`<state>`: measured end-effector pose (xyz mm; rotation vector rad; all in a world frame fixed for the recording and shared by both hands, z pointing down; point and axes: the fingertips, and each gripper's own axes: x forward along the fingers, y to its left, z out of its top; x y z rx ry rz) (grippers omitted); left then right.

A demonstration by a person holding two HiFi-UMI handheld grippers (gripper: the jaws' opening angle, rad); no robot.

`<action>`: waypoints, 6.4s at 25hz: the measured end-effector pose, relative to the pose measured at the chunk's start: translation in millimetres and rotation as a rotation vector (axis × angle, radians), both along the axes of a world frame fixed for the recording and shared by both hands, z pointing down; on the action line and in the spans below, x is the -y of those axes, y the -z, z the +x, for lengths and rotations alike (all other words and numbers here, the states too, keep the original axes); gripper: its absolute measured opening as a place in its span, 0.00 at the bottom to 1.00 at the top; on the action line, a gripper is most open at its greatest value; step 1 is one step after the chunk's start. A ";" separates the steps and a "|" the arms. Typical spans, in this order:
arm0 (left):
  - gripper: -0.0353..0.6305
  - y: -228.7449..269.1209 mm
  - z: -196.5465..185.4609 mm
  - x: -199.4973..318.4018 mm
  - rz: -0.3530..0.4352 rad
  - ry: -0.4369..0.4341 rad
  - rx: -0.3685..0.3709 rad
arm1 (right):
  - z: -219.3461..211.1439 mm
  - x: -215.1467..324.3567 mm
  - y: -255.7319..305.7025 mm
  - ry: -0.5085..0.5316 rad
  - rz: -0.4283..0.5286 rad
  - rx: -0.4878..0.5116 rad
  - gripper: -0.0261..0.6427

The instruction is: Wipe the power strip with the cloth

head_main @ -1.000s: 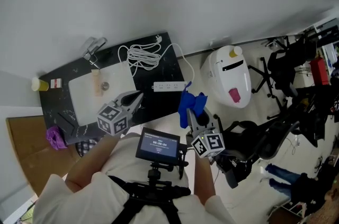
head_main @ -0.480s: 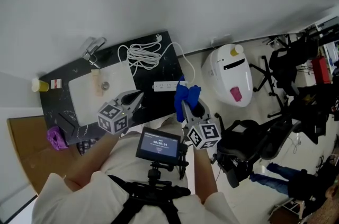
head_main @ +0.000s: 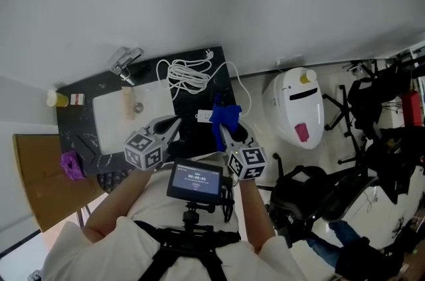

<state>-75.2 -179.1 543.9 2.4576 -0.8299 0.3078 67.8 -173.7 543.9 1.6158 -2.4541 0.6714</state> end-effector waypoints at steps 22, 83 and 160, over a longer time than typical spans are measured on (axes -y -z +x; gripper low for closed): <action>0.05 -22.3 -20.2 70.3 -0.014 0.062 0.026 | -65.4 85.2 -165.2 0.176 -0.238 -0.152 0.19; 0.05 -21.4 -11.0 59.7 -0.006 0.037 0.028 | 28.3 71.4 -232.0 0.024 -0.382 -0.136 0.19; 0.05 30.7 -66.2 -34.6 0.130 -0.043 -0.036 | 98.0 -93.3 17.7 -0.384 0.089 -0.097 0.19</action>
